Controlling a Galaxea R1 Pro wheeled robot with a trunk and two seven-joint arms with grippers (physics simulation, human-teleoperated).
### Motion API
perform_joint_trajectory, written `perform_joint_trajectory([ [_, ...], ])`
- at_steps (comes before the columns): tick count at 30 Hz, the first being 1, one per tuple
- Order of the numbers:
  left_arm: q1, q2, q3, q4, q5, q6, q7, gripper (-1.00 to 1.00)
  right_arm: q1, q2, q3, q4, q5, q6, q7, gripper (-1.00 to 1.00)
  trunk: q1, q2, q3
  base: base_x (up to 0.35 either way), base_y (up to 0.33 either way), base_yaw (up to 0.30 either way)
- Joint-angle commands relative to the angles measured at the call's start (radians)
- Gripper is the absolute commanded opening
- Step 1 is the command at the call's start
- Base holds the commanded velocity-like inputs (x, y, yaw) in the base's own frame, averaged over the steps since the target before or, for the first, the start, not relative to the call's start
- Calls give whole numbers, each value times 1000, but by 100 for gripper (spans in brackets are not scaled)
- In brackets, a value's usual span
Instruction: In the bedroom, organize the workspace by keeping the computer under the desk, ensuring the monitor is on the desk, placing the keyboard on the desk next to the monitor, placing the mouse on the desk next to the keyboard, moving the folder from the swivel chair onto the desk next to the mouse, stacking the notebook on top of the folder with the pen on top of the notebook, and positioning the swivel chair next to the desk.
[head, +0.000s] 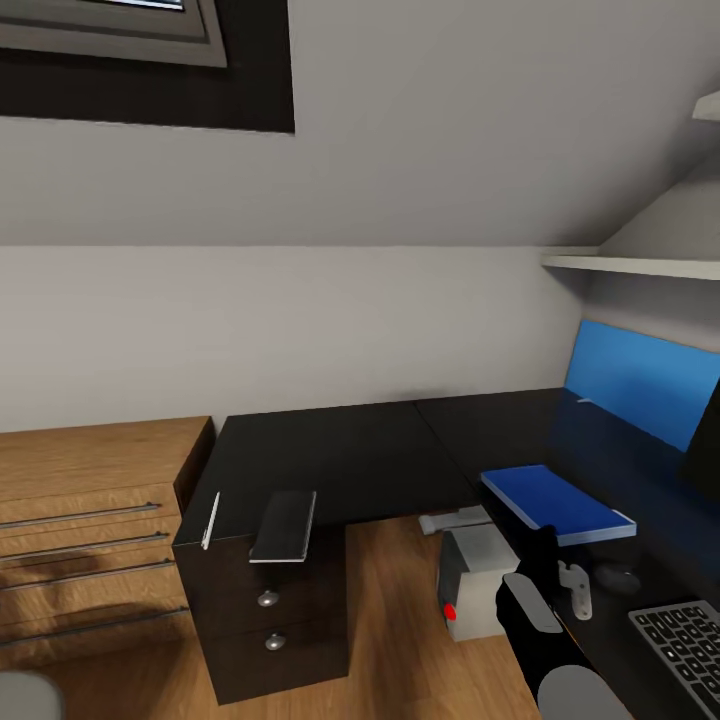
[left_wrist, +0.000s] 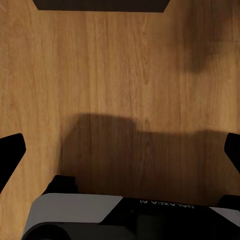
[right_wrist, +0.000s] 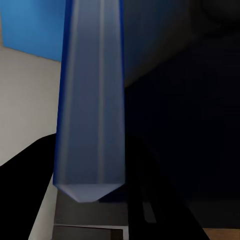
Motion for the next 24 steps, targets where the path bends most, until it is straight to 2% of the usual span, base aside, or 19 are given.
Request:
perform_joint_trajectory([
  [1, 0, 0, -1, -2, 10, 2, 9, 100, -1, 1, -2, -1, -4, -1, 1, -100, 0, -1, -1, 0, -1, 0],
  [8, 0, 0, -1, -2, 10, 2, 9, 100, -1, 1, -1, -1, -4, -1, 1, -100, 0, -1, -1, 0, 0, 0],
  [9, 0, 0, -1, -2, 10, 2, 9, 100, -1, 1, -1, -1, -4, -1, 1, 100, 0, -1, -1, 0, 0, 0],
  [24, 0, 0, -1, -2, 11, 2, 8, 100, -1, 1, -1, -1, -3, -1, 1, 100, 0, -1, -1, -1, 0, 0],
])
